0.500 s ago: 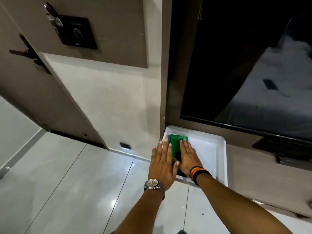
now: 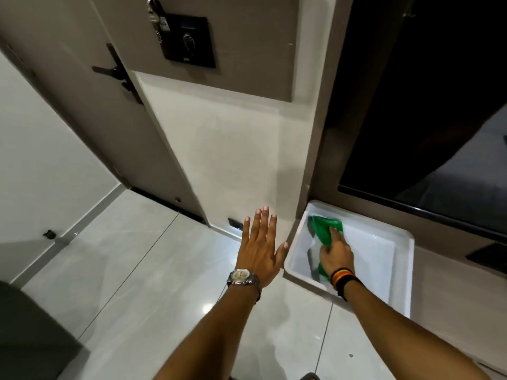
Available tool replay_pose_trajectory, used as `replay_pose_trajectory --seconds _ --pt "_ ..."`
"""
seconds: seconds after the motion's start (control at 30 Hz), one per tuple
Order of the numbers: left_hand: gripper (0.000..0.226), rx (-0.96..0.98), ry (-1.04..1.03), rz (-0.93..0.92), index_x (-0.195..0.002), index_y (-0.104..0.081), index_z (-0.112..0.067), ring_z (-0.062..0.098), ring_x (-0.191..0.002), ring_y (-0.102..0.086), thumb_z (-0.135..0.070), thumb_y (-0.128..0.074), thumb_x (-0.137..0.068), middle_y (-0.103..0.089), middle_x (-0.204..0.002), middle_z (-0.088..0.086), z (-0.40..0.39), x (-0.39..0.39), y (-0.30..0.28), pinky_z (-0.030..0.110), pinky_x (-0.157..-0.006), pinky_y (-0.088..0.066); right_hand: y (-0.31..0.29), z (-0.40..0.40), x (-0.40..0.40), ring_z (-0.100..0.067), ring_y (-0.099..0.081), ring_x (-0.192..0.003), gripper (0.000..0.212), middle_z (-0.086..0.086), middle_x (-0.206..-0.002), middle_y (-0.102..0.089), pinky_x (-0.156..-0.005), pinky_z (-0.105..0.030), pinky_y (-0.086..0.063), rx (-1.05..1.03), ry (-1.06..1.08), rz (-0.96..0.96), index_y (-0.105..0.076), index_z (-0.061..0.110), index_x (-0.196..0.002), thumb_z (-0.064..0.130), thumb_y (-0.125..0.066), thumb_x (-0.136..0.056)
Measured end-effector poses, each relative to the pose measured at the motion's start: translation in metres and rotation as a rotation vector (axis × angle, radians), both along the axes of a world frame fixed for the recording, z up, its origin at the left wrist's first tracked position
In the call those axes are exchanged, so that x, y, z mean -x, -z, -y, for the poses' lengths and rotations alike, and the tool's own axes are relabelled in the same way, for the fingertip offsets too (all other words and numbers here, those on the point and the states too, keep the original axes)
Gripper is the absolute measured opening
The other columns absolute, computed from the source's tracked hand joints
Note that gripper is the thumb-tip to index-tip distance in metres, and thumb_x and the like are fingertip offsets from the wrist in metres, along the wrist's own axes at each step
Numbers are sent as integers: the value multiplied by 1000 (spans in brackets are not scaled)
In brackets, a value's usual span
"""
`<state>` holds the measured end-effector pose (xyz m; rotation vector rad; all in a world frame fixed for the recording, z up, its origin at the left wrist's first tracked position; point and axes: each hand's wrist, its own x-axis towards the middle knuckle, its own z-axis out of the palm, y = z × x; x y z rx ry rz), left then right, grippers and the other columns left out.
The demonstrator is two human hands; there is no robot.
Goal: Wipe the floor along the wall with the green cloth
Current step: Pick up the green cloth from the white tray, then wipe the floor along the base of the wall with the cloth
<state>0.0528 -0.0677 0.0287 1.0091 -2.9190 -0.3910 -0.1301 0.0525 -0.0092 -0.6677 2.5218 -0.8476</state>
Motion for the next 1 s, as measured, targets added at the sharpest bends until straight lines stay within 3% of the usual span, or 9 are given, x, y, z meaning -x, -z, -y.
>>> replay_pose_trajectory --seconds 0.07,0.17,0.37,0.53,0.6,0.7,0.83,0.9,1.0 --pt "80 -2 6 32 -173 6 -19 26 -165 26 -60 -11 -105 24 -179 6 18 -8 4 45 -131 27 -17 -1 -7 -40 -56 -126 61 -18 -146 -55 -111 -44 -44 99 79 19 -38 14 -155 8 -54 -96" --pt "81 -2 14 63 -173 6 -17 29 -168 20 -59 -9 -105 22 -180 9 49 -22 12 46 -132 25 -43 3 -36 -31 -60 -122 61 -10 -142 -59 -110 -42 -46 263 101 17 -40 19 -154 8 -55 -96" --pt "84 0 77 -4 -174 2 -15 31 -168 18 -62 0 -104 21 -179 9 111 -58 24 48 -135 21 -76 57 -122 -1 -54 -120 67 14 -142 -52 -101 -10 -41 411 -29 12 -42 28 -153 2 -57 -93" --pt "83 -62 10 -49 -173 -5 -13 32 -168 16 -59 -4 -105 15 -180 9 166 -121 60 47 -135 15 -48 132 -163 -9 -61 -116 59 8 -136 -60 -101 -30 -50 295 -118 133 -46 32 -147 5 -55 -95" --pt "84 -119 -51 -3 -172 5 -15 31 -167 20 -61 1 -102 22 -178 8 176 -152 80 44 -132 23 -29 156 -173 -16 -64 -109 56 1 -131 -64 -97 -36 -53 205 -103 177 -49 27 -144 3 -54 -94" --pt "80 -190 -110 52 -170 11 -18 33 -168 18 -61 0 -103 26 -176 8 178 -189 111 43 -130 25 10 178 -181 -19 -65 -97 56 -4 -124 -68 -88 -30 -51 49 -108 202 -52 25 -142 2 -54 -92" --pt "75 -247 -147 143 -165 -38 -6 40 -162 -28 -52 -29 -107 -26 -176 20 172 -214 159 46 -129 4 89 204 -179 -31 -64 -109 54 -10 -127 -67 -98 -42 -53 -165 -168 273 -52 20 -142 2 -53 -92" --pt "75 -240 -144 164 -161 -47 -4 41 -158 -39 -51 -32 -105 -36 -172 22 177 -218 195 47 -127 -1 133 213 -177 -32 -62 -116 52 -11 -131 -65 -103 -45 -51 -248 -170 321 -52 18 -143 2 -54 -93" --pt "80 -306 -216 152 -169 -25 -6 39 -167 -11 -55 -20 -106 -9 -179 18 187 -214 274 45 -131 10 218 222 -171 -33 -59 -124 54 -12 -137 -62 -109 -45 -46 -362 -206 349 -50 16 -146 2 -54 -94"
